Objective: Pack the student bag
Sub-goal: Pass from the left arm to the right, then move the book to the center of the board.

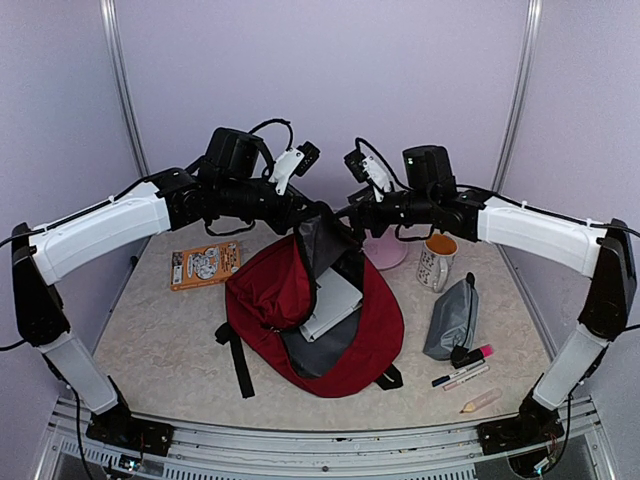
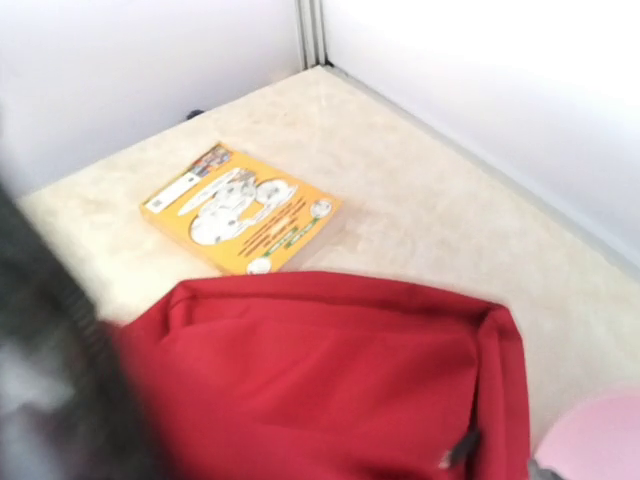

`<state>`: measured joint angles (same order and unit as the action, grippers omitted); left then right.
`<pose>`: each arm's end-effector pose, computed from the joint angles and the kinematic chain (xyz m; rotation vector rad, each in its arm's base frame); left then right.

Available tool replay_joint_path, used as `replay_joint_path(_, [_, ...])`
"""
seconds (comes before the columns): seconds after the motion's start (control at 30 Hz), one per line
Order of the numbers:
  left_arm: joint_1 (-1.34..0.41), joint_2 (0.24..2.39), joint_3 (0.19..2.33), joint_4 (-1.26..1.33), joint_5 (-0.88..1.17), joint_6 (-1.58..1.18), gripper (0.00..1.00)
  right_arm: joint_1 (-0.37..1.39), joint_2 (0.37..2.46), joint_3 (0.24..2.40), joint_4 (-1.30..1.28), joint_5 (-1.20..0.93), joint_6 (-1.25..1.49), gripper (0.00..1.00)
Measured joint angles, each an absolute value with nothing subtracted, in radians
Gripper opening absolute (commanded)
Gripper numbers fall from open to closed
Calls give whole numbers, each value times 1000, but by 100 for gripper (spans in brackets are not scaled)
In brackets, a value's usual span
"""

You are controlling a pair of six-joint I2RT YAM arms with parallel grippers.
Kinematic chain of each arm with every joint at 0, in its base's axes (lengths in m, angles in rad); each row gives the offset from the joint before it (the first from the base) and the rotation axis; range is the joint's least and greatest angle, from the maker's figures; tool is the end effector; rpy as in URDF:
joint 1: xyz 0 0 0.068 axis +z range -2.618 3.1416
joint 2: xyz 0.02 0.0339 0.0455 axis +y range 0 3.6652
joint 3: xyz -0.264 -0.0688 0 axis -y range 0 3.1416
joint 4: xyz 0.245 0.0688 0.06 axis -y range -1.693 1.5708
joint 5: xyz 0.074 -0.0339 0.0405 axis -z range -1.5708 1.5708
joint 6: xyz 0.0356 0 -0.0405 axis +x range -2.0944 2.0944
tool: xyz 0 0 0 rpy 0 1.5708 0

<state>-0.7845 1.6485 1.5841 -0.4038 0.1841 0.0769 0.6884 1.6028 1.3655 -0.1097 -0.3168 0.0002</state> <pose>0.2687 -0.2774 0.3716 0.9785 1.8460 -0.6250 0.2880 0.2513 0.3414 -0.8694 1.7738 0.7602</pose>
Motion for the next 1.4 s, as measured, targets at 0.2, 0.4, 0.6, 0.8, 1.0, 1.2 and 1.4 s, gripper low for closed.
replay_joint_path(0.2, [-772,1649,1572,-398,205,78,5,685,1755,1447,-136,-463,-122,26])
replay_joint_path(0.4, [-734,1634,1515,-344,276,70,99,662,1788,1448,-121,-480,-106,0])
replay_joint_path(0.6, [-551,1549,1295,-218,323,-47,99,612,1789,1431,-93,-429,-66,0])
replay_joint_path(0.8, [-200,1529,1055,-35,209,-265,99,604,1815,1459,-109,-422,-59,0])
replay_joint_path(1.0, [-72,1695,1008,33,69,-421,99,604,1824,1465,-118,-437,-44,0])
replay_joint_path(1.2, [-29,1818,992,51,43,-523,99,605,1819,1419,-101,-479,-17,0])
replay_joint_path(1.4, [-19,1809,947,102,11,-574,99,605,1810,1374,-100,-511,-2,0])
